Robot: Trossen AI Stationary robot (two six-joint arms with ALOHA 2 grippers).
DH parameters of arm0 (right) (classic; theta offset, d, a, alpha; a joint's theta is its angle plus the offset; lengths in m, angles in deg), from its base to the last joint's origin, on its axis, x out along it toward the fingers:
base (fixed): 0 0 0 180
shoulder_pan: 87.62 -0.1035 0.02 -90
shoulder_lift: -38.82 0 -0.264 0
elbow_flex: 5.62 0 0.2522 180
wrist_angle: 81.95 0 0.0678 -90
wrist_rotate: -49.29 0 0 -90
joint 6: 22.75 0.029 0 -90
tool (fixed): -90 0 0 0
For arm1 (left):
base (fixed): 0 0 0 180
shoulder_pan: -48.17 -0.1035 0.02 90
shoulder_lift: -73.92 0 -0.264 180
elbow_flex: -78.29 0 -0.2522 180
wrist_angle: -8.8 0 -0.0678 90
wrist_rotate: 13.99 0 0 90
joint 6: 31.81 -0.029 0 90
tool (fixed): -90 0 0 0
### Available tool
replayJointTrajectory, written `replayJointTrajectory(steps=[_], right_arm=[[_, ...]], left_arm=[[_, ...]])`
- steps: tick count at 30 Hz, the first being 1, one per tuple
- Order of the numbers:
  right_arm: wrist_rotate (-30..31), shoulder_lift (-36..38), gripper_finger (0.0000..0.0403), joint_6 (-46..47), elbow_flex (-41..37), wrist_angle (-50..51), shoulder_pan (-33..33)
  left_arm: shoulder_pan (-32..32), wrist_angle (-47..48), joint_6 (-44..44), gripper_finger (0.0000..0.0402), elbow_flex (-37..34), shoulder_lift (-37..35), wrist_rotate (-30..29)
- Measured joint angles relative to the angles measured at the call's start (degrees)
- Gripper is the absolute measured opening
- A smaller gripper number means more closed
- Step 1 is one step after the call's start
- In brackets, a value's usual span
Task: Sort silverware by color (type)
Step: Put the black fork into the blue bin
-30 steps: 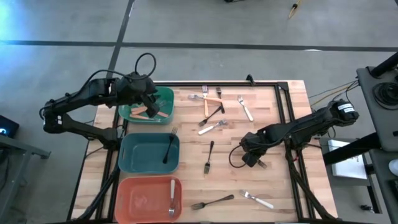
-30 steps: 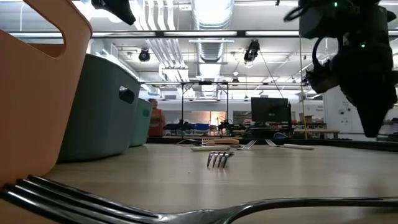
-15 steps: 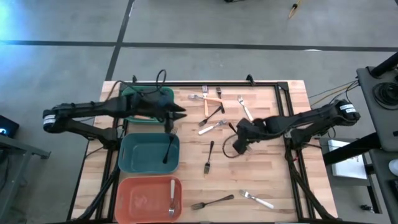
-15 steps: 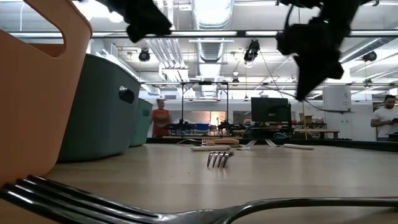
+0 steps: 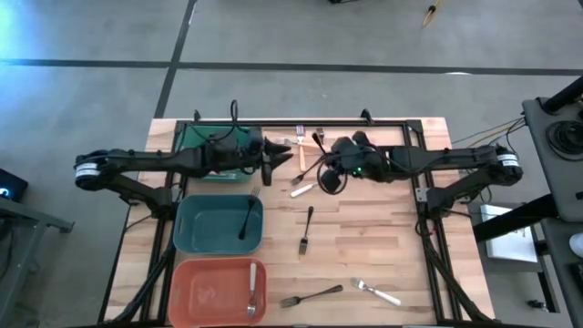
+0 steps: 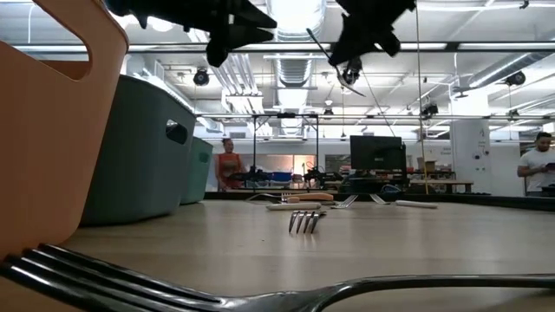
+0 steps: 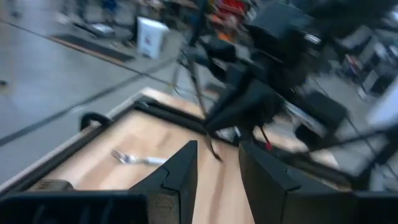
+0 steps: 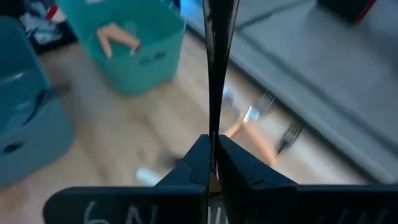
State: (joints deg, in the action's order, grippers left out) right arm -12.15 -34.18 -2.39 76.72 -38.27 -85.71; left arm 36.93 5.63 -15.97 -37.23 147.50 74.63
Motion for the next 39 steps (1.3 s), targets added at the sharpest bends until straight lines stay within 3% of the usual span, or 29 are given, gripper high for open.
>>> replayJointTrajectory(steps=[6, 11, 22, 35, 39], right_arm=[[6.09, -2.46, 0.0009, -11.15, 2.39, -7.49, 0.96], [6.62, -4.53, 0.0009, -15.70, 4.64, -9.31, 1.72], [7.48, -7.82, 0.0009, -20.30, 7.25, -9.64, 2.03], [7.56, -7.82, 0.0009, -21.57, 7.27, -10.36, 2.12], [7.56, -7.82, 0.0009, -22.01, 7.27, -11.52, 2.15]], left_arm=[[0.00, -10.02, 2.01, 0.0100, 0.00, 3.45, -7.01], [0.00, -13.95, 2.34, 0.0100, 0.28, 6.00, -12.27], [0.02, -17.13, 1.70, 0.0100, 4.83, 12.50, -13.85], [0.00, -17.99, -1.19, 0.0099, 7.40, 12.85, -16.10], [0.00, -18.06, -3.28, 0.0075, 7.80, 12.81, -16.10]])
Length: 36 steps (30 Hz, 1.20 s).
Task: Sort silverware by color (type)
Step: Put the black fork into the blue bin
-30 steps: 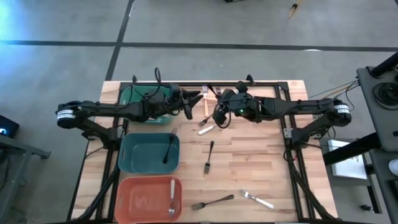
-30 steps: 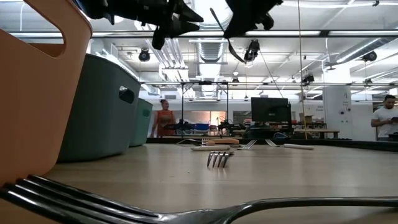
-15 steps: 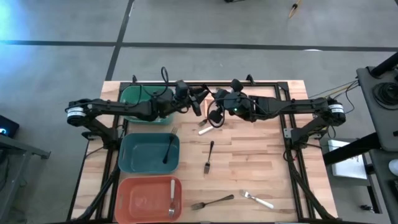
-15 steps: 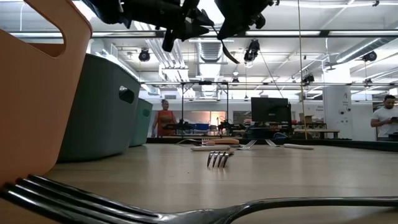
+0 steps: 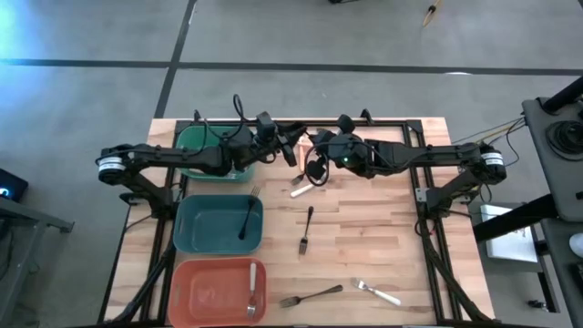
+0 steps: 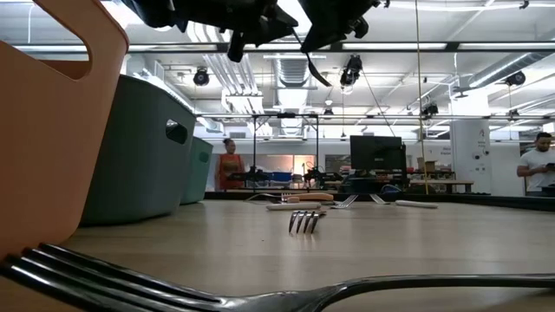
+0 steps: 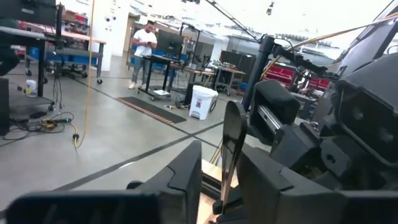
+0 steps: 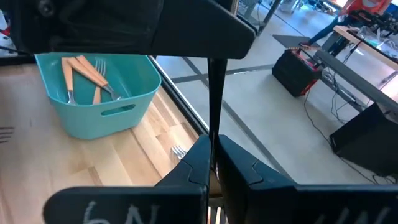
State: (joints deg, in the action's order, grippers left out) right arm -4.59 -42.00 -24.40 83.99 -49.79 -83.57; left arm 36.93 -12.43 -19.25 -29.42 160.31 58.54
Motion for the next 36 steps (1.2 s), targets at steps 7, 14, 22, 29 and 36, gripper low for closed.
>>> replayJointTrajectory(steps=[7, 14, 22, 29, 36], right_arm=[[-0.04, 0.00, 0.0009, -0.28, 0.68, 0.12, 0.02], [-0.23, 0.04, 0.0031, 0.12, 2.17, 2.04, 0.06], [-0.61, 0.33, 0.0115, 3.41, 8.62, 13.15, -0.02], [-9.80, 0.57, 0.0146, 20.04, 16.85, 39.53, 0.01], [-23.04, 0.30, 0.0132, 32.13, 15.97, 51.47, -0.05]], left_arm=[[0.00, 0.22, 0.65, 0.0005, 0.00, -0.14, 0.02], [-0.19, 0.68, 0.57, 0.0001, -0.02, -0.18, -0.10], [-0.76, 5.74, -2.36, 0.0000, -0.15, -3.08, -0.22], [-0.25, 34.46, -3.43, 0.0000, -0.15, -17.74, -1.57], [7.99, 67.60, 12.26, 0.0000, -0.15, -34.76, 0.31]])
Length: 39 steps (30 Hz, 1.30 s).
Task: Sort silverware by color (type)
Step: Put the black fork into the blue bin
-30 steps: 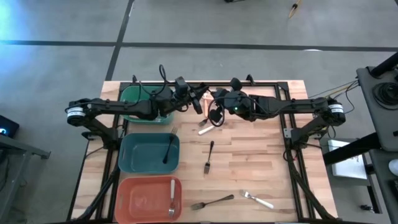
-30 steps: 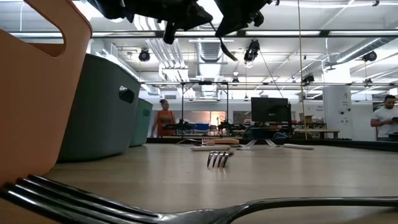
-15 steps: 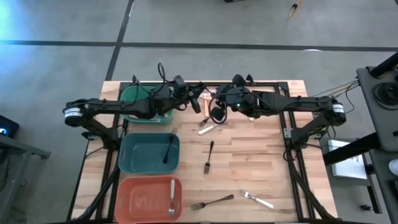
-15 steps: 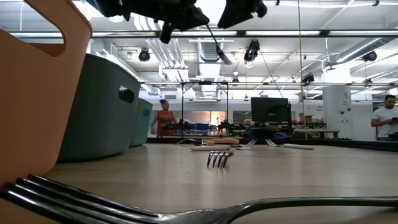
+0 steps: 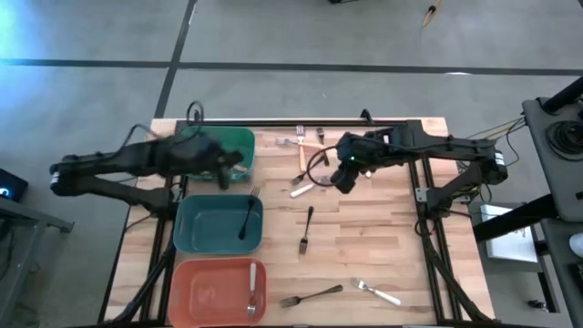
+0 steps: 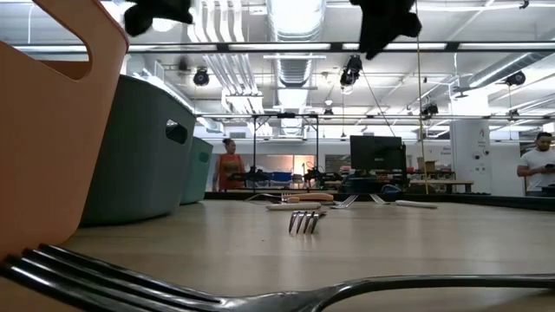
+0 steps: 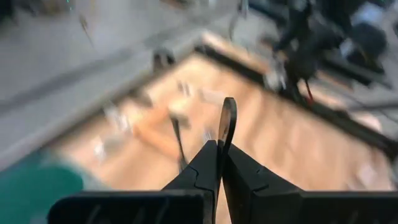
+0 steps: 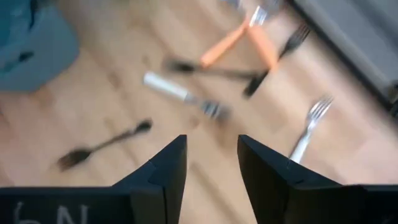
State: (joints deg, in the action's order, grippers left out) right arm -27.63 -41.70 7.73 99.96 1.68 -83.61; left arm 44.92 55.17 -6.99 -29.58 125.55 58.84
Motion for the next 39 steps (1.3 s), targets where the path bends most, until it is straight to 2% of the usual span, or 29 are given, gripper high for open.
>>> replayJointTrajectory(steps=[3, 6, 10, 13, 26, 29, 32, 39], right_arm=[[-3.43, -0.74, 0.0124, 2.24, -1.16, 1.23, -0.57], [-4.95, -1.15, 0.0117, 3.27, -2.81, 1.19, -1.50], [-7.99, -2.23, 0.0111, 4.60, -5.31, 1.25, -3.04], [-9.14, -3.77, 0.0109, 4.57, -6.87, 0.98, -4.49], [-9.22, -15.81, 0.0102, 1.24, -8.80, -0.09, -9.22], [-9.08, -18.00, 0.0100, 0.23, -8.80, -0.12, -9.88], [-9.24, -19.13, 0.0101, -0.34, -8.82, -0.31, -10.93], [-9.28, -17.87, 0.0108, 1.73, -8.84, -4.74, -13.46]], left_arm=[[6.66, 11.37, 7.41, 0.0000, 0.00, -3.97, 0.18], [12.95, 21.74, 13.31, 0.0000, 0.00, -4.85, 0.20], [18.17, 34.30, 17.80, 0.0000, 0.00, -2.27, 0.24], [19.34, 39.73, 18.15, 0.0000, -0.02, 0.66, 0.31], [19.37, 38.65, 14.26, 0.0000, -1.31, 14.40, 4.86], [19.36, 37.77, 13.66, 0.0000, -1.31, 17.41, 7.81], [19.99, 35.92, 12.59, 0.0000, -1.33, 19.53, 10.83], [21.23, 34.95, 14.37, 0.0029, 0.61, 19.74, 10.92]])
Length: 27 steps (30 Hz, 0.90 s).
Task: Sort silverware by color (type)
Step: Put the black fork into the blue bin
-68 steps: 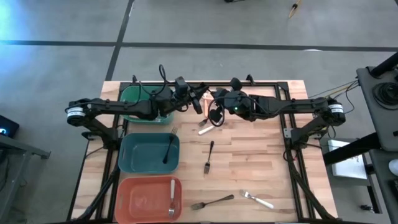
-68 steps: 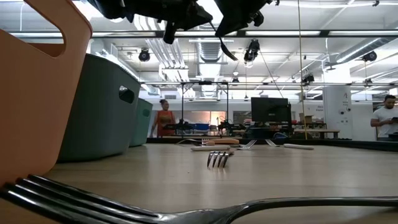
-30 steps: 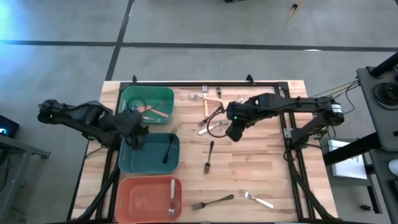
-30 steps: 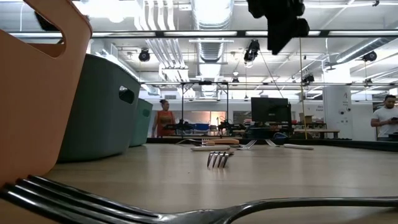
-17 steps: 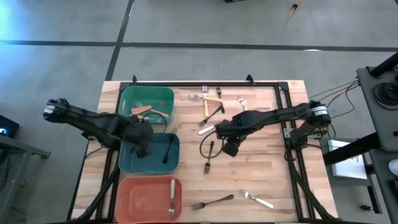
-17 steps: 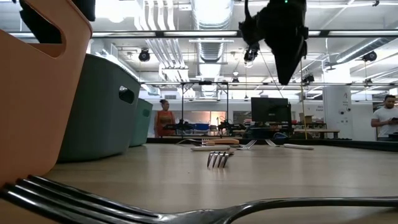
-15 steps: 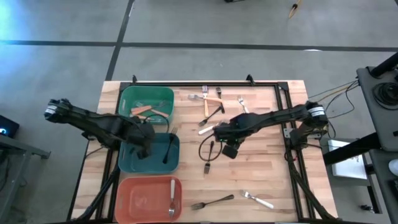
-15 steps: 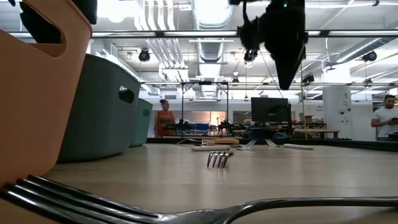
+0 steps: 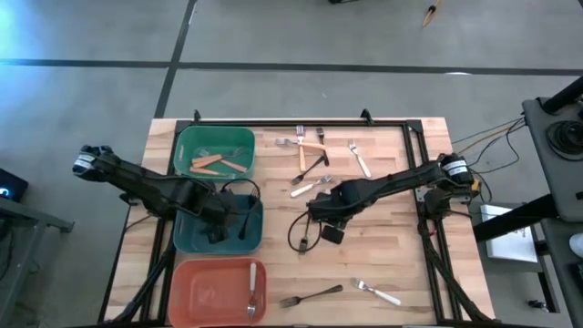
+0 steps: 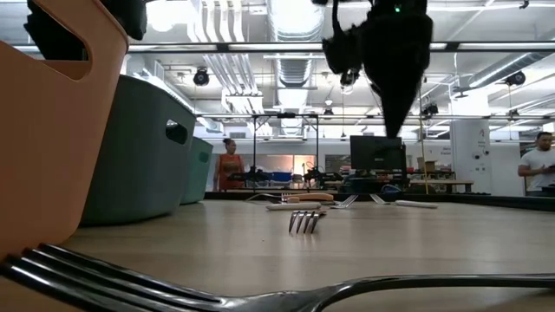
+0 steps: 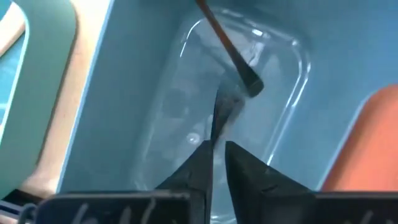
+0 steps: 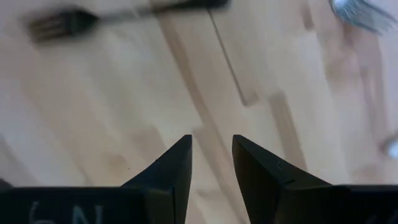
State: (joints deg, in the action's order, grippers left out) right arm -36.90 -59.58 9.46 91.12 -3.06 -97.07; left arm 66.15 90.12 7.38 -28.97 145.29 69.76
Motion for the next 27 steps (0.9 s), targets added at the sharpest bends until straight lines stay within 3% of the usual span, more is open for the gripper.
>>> replayJointTrajectory(steps=[5, 11, 19, 27], right_arm=[[0.02, 0.04, 0.0115, 4.80, 0.00, -9.11, -1.38], [0.67, -2.64, 0.0118, 22.70, 0.00, -17.38, -3.14], [3.88, -8.67, 0.0119, 44.57, 0.00, -26.43, -4.65], [3.73, -13.08, 0.0121, 56.84, 0.01, -29.50, -6.85]], left_arm=[[0.40, 0.09, 1.63, 0.0064, 1.56, -1.13, 1.41], [1.78, 0.35, -1.40, 0.0092, 4.66, -4.39, 0.00], [1.86, 2.20, -8.23, 0.0098, 11.71, -14.27, -2.32], [1.86, 9.04, -13.01, 0.0098, 22.04, -24.25, -6.14]])
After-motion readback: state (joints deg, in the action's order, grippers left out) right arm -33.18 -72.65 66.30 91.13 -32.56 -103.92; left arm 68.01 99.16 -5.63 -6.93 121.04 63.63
